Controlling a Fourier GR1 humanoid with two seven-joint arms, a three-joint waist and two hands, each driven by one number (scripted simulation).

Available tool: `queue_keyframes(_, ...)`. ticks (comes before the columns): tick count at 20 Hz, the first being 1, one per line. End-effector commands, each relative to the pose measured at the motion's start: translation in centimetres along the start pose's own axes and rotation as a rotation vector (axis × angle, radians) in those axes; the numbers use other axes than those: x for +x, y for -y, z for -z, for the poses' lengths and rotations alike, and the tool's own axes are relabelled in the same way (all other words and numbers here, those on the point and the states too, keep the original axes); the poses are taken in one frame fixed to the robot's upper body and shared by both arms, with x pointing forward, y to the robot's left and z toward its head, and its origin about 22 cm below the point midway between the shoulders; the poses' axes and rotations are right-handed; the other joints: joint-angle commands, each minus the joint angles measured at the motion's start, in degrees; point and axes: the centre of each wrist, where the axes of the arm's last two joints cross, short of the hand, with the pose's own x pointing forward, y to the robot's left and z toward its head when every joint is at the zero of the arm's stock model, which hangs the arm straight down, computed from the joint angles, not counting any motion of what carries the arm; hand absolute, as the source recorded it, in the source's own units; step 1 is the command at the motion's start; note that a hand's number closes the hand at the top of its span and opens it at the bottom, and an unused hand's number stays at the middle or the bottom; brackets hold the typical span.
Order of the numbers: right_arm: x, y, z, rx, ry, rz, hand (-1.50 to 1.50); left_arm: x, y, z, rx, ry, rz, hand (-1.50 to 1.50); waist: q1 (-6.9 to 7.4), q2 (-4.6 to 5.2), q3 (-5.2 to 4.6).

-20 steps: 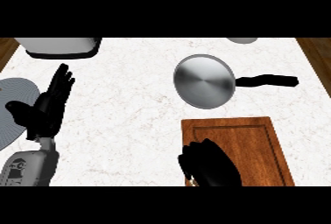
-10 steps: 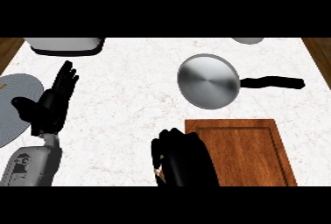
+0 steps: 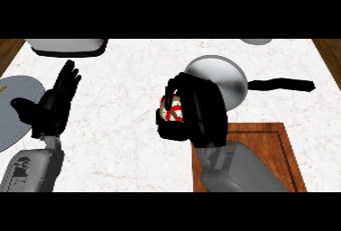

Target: Pick the cupcake from the cutting board and place it in the pan

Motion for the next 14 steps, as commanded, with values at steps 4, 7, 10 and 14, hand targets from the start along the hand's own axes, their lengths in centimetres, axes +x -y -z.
queue_keyframes(4,-6.8,2.0,6.8,-0.079,-0.07,-0.043,1.5,-0.8,0.8,-0.4,0.012,-0.012,-0.008,0.0,-0.72,-0.06,0.03)
queue_keyframes(7,-12.2,2.0,8.4,-0.103,-0.073,-0.151,1.5,-0.2,-1.5,-0.8,0.0,0.0,-0.007,0.0,0.2,0.18,0.05)
queue_keyframes(10,-15.1,2.3,10.6,-0.135,-0.079,-0.24,1.5,-0.9,1.0,-0.5,-0.008,0.002,0.0,0.0,0.59,0.56,0.06)
queue_keyframes(14,-17.1,1.2,12.5,-0.153,-0.11,-0.251,1.5,-0.1,0.4,-0.6,-0.026,-0.001,0.002,0.0,0.87,0.39,0.07)
